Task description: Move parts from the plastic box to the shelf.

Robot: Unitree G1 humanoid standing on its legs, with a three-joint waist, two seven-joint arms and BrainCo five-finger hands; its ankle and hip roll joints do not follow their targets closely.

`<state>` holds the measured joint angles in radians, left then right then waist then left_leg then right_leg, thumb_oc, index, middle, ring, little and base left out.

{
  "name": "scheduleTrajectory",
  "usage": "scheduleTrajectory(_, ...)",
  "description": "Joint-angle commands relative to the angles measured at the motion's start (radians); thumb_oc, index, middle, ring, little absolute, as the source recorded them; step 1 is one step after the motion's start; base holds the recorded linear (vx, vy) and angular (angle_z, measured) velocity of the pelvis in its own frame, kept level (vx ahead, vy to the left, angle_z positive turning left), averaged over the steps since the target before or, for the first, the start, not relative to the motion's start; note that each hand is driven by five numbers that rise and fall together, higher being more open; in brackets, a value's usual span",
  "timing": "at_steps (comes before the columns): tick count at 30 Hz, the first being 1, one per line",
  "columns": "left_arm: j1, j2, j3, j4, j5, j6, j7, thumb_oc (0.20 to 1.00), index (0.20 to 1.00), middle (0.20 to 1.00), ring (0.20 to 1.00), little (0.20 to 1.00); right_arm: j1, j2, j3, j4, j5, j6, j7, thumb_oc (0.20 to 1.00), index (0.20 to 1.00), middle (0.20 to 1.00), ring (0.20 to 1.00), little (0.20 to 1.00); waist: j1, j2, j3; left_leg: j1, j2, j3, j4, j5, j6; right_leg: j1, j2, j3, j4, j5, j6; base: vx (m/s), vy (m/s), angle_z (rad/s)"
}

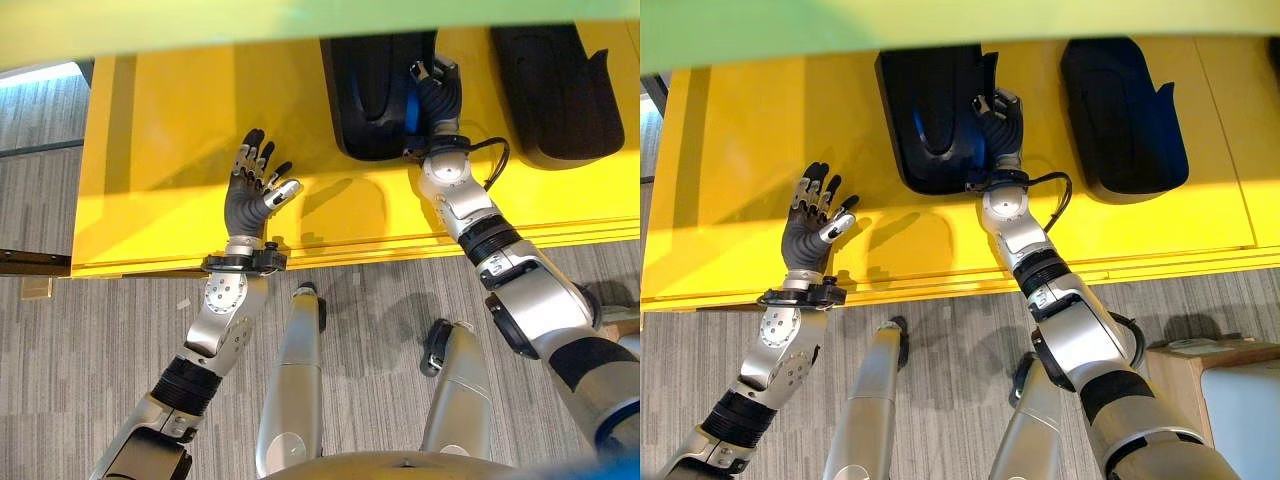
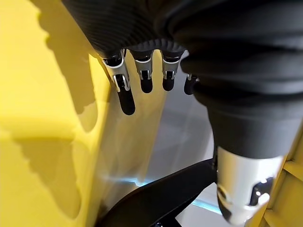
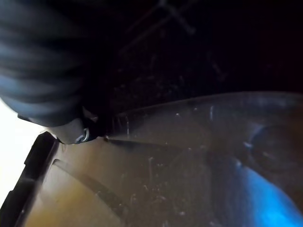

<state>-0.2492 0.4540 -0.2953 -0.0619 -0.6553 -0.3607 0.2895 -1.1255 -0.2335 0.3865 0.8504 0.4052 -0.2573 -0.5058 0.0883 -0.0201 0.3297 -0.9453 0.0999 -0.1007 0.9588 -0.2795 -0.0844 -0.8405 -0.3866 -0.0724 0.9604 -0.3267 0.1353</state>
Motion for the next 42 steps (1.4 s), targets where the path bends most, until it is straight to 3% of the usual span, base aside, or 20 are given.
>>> scheduleTrajectory(1,0.005,-0.028,-0.026,0.036,0.000,0.011,0.017,1.000,1.000,1.000,1.000,1.000,0.051,-0.009,-0.012,0.076,-0.036,0.036,-0.018,0.200,0.200,0.200,0.200,0.200,0.019,0.015,0.043,-0.034,0.015,-0.042,0.006,-0.009,0.018,-0.046,0.032,0.039,0.034,0.004,-0.062,0.00,0.000,0.00)
scheduleTrajectory(8,0.008,-0.029,-0.019,0.040,0.001,0.004,0.020,1.000,1.000,1.000,1.000,1.000,0.056,-0.027,-0.016,0.083,-0.059,0.042,-0.021,0.200,0.200,0.200,0.200,0.200,0.019,0.013,0.042,-0.036,0.018,-0.040,0.001,-0.007,0.017,-0.048,0.033,0.037,0.030,0.005,-0.061,0.00,0.000,0.00)
scheduleTrajectory(9,0.008,-0.029,-0.019,0.040,0.000,0.003,0.021,1.000,1.000,1.000,1.000,1.000,0.055,-0.029,-0.017,0.087,-0.059,0.044,-0.020,0.388,0.388,0.388,0.388,0.388,0.019,0.013,0.042,-0.036,0.018,-0.040,0.001,-0.008,0.018,-0.049,0.033,0.037,0.031,0.005,-0.061,0.00,0.000,0.00)
scheduleTrajectory(10,0.010,-0.029,-0.019,0.041,0.001,0.004,0.021,1.000,1.000,1.000,1.000,1.000,0.052,-0.030,-0.014,0.087,-0.062,0.045,-0.020,0.925,0.925,0.925,0.925,0.925,0.018,0.012,0.043,-0.035,0.018,-0.041,0.001,-0.008,0.018,-0.049,0.033,0.038,0.031,0.004,-0.061,0.00,0.000,0.00)
scheduleTrajectory(11,0.011,-0.030,-0.018,0.041,0.003,0.004,0.022,1.000,1.000,1.000,1.000,1.000,0.052,-0.031,-0.015,0.086,-0.068,0.045,-0.024,1.000,1.000,1.000,1.000,1.000,0.017,0.012,0.044,-0.035,0.018,-0.041,0.003,-0.009,0.017,-0.050,0.033,0.038,0.034,0.003,-0.061,0.00,0.000,0.00)
scheduleTrajectory(28,0.016,-0.040,0.010,0.038,0.013,-0.006,0.029,1.000,1.000,1.000,1.000,1.000,0.096,-0.097,-0.030,-0.149,-0.194,0.046,-0.051,1.000,1.000,1.000,1.000,1.000,0.004,0.007,0.042,-0.050,0.020,-0.040,0.010,-0.013,0.017,-0.065,0.034,0.042,0.046,-0.004,-0.058,0.00,0.000,0.00)
scheduleTrajectory(42,0.045,-0.054,0.071,0.013,0.056,0.006,0.033,1.000,1.000,1.000,1.000,1.000,0.325,-0.156,-0.116,-0.721,-0.422,0.018,-0.035,1.000,1.000,1.000,1.000,1.000,-0.038,-0.013,0.026,-0.066,0.029,-0.034,0.008,-0.012,0.020,-0.093,0.041,0.051,0.042,0.004,-0.056,0.00,0.001,-0.01)
